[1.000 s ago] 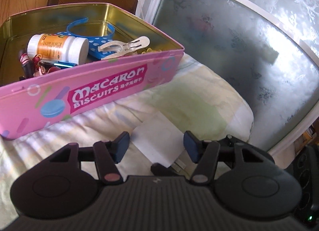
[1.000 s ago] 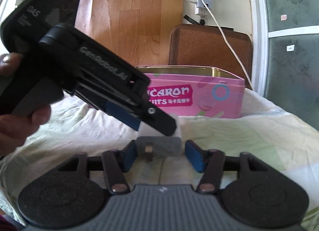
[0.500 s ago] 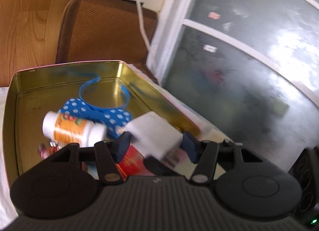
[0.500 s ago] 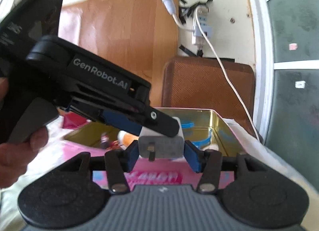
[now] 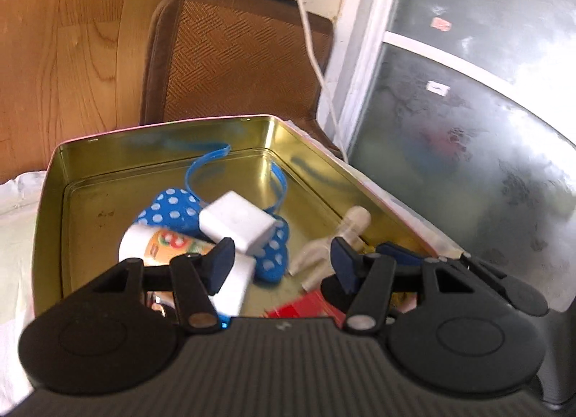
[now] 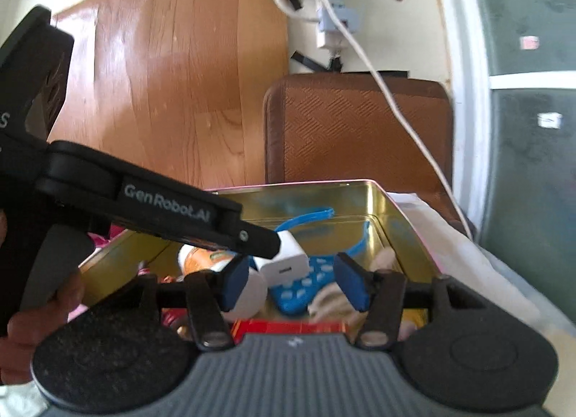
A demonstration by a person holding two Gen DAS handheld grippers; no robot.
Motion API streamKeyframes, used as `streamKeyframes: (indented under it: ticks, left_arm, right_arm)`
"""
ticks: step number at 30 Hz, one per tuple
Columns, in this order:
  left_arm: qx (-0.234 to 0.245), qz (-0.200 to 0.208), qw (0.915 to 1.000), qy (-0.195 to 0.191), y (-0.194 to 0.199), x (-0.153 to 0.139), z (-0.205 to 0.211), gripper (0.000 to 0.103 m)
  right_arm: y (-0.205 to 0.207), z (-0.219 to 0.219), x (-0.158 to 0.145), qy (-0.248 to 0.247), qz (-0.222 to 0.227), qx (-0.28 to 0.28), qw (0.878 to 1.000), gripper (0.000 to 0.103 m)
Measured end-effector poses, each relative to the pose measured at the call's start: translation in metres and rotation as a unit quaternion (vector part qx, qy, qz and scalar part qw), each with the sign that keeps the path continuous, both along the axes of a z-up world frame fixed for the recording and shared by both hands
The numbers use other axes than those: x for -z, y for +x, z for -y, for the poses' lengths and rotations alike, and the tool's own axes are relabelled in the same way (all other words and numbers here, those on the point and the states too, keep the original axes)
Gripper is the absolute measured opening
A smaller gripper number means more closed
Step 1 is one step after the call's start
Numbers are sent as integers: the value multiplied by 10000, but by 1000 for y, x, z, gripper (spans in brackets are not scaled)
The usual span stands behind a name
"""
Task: Organize rigid objects
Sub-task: 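Withdraw the right gripper from the pink tin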
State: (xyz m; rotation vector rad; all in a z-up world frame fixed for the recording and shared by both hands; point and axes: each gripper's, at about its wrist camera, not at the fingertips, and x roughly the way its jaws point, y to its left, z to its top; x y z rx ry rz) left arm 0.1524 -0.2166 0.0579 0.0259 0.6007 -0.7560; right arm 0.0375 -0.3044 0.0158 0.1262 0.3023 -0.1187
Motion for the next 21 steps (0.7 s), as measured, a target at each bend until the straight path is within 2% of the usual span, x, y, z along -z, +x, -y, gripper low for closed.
streamKeyframes:
  ticks: [7, 13, 21]
  left_arm:
    - [-108, 527, 9985, 102, -53, -13, -18, 63]
    - [-283, 643, 9973, 207, -82, -9, -46, 63]
    - [-555, 657, 9958, 316, -97, 2, -76, 64]
  right_arm:
    - [-43, -18, -13, 132, 353, 99, 9992, 54]
    - [-64, -27, -14, 256, 239, 86, 9994, 54]
    - [-75, -35, -6, 374, -50, 108, 9992, 54]
